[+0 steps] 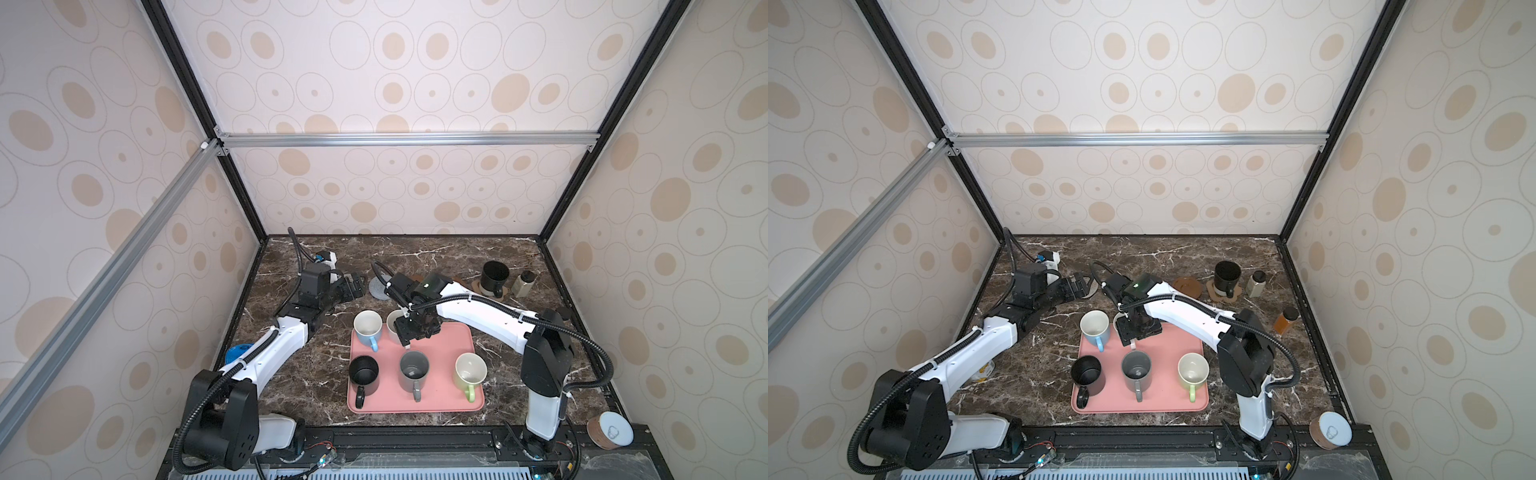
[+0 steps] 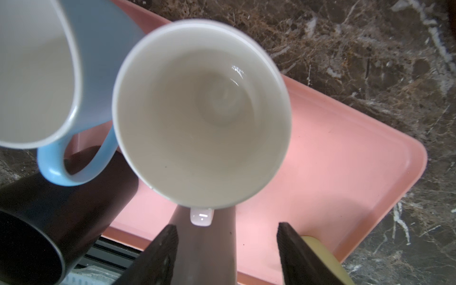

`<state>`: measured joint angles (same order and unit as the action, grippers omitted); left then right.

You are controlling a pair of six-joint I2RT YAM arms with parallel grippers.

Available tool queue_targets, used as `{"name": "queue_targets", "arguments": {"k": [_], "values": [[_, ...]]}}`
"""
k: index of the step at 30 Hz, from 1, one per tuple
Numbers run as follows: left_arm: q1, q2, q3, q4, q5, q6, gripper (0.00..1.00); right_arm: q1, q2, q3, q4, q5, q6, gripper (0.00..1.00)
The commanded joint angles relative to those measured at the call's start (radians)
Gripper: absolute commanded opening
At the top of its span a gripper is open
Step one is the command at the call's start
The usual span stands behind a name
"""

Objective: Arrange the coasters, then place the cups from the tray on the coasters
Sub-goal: 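Lower the open right gripper onto the white mug's rim and close it, then lift the white mug off the pink tray with the right gripper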

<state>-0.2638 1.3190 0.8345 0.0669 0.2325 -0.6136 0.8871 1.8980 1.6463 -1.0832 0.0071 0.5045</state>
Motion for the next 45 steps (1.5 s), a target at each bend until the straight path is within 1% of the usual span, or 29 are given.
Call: {"name": "queue_targets", "arguments": {"k": [1, 9, 13, 18, 24, 31, 45], "values": [[0.006, 0.001, 0.011, 0.010, -0.019, 0.015, 1.00, 0.007, -0.009, -0.021, 0.015, 0.002, 0.020, 0.67], [0.011, -0.002, 0.002, 0.011, -0.024, 0.016, 1.00, 0.012, 0.012, -0.057, 0.069, 0.059, 0.046, 0.63], [0.012, -0.001, -0.004, 0.019, -0.022, 0.009, 1.00, 0.017, 0.015, -0.082, 0.092, 0.092, 0.042, 0.60], [0.014, -0.005, -0.003, 0.018, -0.022, 0.009, 1.00, 0.019, 0.016, -0.122, 0.126, 0.103, 0.049, 0.55], [0.014, -0.010, -0.004, 0.014, -0.024, 0.011, 1.00, 0.019, 0.001, -0.133, 0.122, 0.156, 0.049, 0.48], [0.014, -0.004, -0.004, 0.015, -0.020, 0.008, 1.00, 0.019, 0.010, -0.129, 0.155, 0.145, 0.011, 0.43], [0.016, 0.000, 0.002, 0.015, -0.021, 0.010, 1.00, 0.025, 0.042, -0.140, 0.210, 0.130, -0.022, 0.35]]}}
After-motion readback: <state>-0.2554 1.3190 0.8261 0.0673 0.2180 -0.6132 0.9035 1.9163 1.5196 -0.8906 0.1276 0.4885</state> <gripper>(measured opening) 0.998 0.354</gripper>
